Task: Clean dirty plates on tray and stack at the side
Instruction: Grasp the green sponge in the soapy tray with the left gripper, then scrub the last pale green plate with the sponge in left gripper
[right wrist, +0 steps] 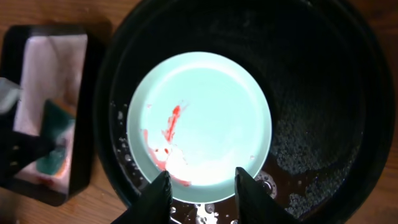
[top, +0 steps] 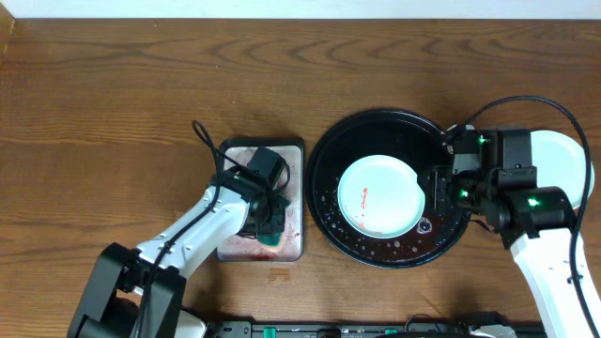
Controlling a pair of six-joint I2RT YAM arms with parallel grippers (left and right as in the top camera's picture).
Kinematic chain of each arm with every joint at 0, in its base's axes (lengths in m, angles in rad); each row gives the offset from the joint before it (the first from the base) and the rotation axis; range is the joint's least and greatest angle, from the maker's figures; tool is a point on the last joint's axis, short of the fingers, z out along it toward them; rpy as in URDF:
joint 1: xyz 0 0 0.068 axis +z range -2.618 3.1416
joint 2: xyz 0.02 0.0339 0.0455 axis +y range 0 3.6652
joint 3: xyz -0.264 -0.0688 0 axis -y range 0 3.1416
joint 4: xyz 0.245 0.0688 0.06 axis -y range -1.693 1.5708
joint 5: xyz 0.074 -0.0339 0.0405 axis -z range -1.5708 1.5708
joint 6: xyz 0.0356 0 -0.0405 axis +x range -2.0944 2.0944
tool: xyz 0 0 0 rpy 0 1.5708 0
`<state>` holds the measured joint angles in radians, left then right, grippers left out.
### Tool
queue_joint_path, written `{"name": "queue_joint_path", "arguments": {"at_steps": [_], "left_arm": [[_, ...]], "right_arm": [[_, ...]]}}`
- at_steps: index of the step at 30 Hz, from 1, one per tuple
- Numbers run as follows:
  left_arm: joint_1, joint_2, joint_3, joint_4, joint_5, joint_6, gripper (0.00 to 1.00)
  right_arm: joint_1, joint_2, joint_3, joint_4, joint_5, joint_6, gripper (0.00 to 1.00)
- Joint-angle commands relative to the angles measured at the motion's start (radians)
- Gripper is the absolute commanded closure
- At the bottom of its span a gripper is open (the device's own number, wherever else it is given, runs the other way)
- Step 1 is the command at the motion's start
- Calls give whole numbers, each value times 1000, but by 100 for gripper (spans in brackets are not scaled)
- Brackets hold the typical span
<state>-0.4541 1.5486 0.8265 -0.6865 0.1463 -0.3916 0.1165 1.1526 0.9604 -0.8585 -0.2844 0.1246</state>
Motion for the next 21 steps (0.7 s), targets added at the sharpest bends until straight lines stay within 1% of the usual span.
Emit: {"name": "queue_joint_path", "arguments": {"at_steps": [1, 4, 8, 10, 13, 18, 21], "left_arm": [[18, -58, 97, -60, -50, 6, 93], [14, -95, 173, -108, -29, 6, 93], [9, -117, 241, -106, 98, 5, 92], [10, -117, 248, -71, 168, 0, 93], [0, -112, 248, -25, 223, -32, 93], [-70, -110, 248, 84, 235, -60, 93], [-123, -99, 248, 161, 234, -100, 93]], "right_arm": [[10, 35, 5, -2, 51, -10, 72], [8, 81, 5, -3, 74, -9, 72], [8, 167, 5, 8, 74, 10, 73], [8, 222, 5, 16, 74, 10, 74], [0, 301, 5, 29, 77, 10, 74], [-55, 434, 5, 84, 96, 34, 74], [-73, 504, 5, 100, 56, -3, 74]]}}
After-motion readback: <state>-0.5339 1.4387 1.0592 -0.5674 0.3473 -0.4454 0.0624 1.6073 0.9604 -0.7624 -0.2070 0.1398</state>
